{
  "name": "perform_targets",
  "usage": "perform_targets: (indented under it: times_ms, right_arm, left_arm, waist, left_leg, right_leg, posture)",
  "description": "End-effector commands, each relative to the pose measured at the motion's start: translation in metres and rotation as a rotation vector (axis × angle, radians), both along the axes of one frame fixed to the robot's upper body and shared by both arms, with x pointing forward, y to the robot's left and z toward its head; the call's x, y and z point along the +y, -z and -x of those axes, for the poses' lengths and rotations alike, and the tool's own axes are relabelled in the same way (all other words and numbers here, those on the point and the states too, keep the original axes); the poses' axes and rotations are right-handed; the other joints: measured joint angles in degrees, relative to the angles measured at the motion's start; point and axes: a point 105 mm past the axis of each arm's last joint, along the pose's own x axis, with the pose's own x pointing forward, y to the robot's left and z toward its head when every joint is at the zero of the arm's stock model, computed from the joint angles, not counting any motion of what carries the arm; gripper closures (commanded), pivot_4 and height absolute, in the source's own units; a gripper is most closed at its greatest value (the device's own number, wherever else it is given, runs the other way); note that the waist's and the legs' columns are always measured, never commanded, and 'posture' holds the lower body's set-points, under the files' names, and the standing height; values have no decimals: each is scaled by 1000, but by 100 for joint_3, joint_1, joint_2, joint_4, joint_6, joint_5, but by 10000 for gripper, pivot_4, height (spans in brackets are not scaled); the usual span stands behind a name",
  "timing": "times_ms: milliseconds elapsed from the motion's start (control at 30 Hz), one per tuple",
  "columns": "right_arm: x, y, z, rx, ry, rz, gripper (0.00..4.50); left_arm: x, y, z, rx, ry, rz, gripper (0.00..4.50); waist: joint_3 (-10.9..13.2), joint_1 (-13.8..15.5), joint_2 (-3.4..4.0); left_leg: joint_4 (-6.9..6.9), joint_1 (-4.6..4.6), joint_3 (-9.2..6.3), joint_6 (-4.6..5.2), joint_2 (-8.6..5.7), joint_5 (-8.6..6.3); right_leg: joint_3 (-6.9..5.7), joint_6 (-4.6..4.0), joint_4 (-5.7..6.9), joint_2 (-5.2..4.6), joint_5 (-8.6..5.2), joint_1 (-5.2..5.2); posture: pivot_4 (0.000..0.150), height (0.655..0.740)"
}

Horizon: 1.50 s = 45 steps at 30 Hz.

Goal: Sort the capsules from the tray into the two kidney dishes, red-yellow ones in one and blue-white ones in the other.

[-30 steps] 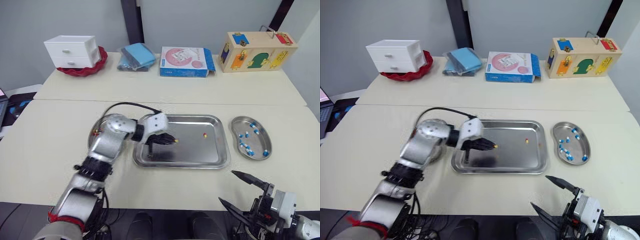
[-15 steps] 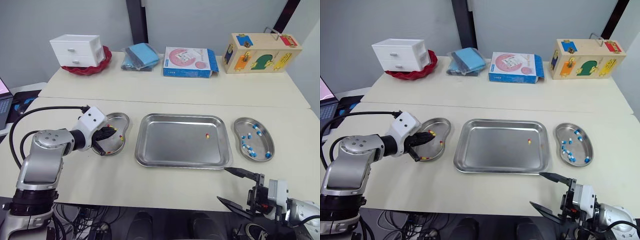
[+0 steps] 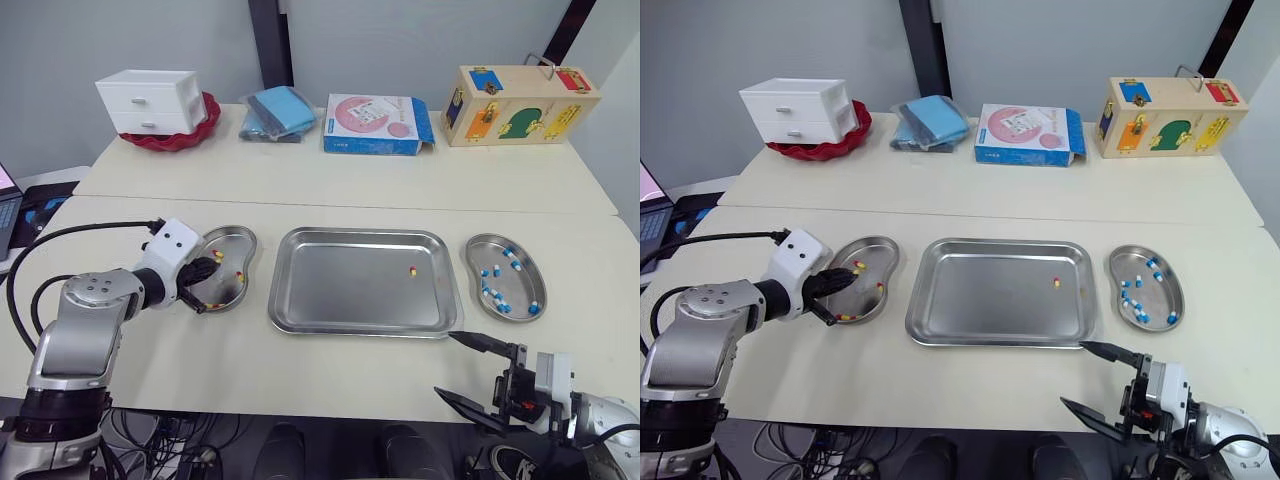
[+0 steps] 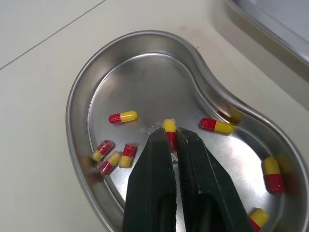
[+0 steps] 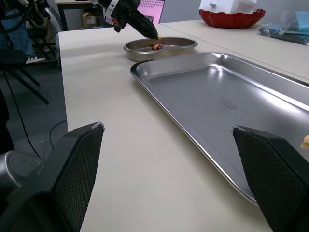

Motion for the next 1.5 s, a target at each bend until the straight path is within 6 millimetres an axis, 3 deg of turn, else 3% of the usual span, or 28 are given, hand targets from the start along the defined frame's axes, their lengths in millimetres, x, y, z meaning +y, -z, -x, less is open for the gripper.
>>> perform_targets:
  times_ms: [33, 200, 300, 667, 700, 933, 1167, 1500]
  right_arm:
    - [-1, -6, 0, -31, 13, -7, 0]
    - [-2, -6, -1, -33, 17, -6, 0]
    - [-2, -7, -2, -36, 17, -5, 0]
    - [-2, -7, -2, -40, 17, -5, 0]
    - [-1, -7, -2, -40, 17, -5, 0]
    - [-6, -8, -1, -34, 31, 0, 0]
    - [-23, -14, -3, -11, 77, 42, 0]
    - [-76, -20, -3, 134, 211, 219, 0]
  left_arm:
    - [1, -13, -3, -43, 14, -26, 44802]
    - [1, -11, -4, -34, 22, -31, 44802]
    - [2, -11, -4, -28, 22, -32, 37759]
    - [2, -10, -5, -23, 25, -36, 1444]
    - [2, -10, -5, -22, 26, -37, 98]
    - [7, -16, -2, -22, 16, 0, 98]
    - [22, -35, 17, -31, 55, 100, 98]
    - [103, -28, 66, 43, -87, 4, 98]
  waist:
    - [0, -1, 0]
    - [0, -1, 0]
    - [0, -2, 0]
    - [0, -1, 0]
    - [0, -1, 0]
    - [0, -1, 0]
    - [1, -15, 0]
    - [4, -21, -4]
  left_leg:
    - [0, 0, 0, 0, 0, 0]
    - [-1, 0, 1, 0, 0, 0]
    - [0, 0, 1, 0, 0, 0]
    - [-1, 0, 1, 0, 0, 0]
    - [-1, 0, 1, 0, 0, 0]
    - [-1, 0, 1, 0, 0, 0]
    - [-4, 0, 2, 0, 1, 0]
    - [-7, 1, 7, 0, 2, -1]
  right_leg:
    - [0, 0, 0, 0, 0, 0]
    - [0, 0, 1, 0, 0, 0]
    - [0, 0, 1, 0, 0, -1]
    - [1, 0, 1, 0, 0, -2]
    - [0, 0, 1, 0, 0, -2]
    - [0, 0, 1, 0, 0, -2]
    - [1, -1, 1, 0, -1, -4]
    - [4, -4, -1, 0, -3, -7]
  posture:
    - [1500, 7400]
    - [1500, 7400]
    - [1500, 7400]
    - [1500, 7400]
    - [1500, 7400]
    - [1500, 7400]
    - [1500, 7400]
    - [1500, 7400]
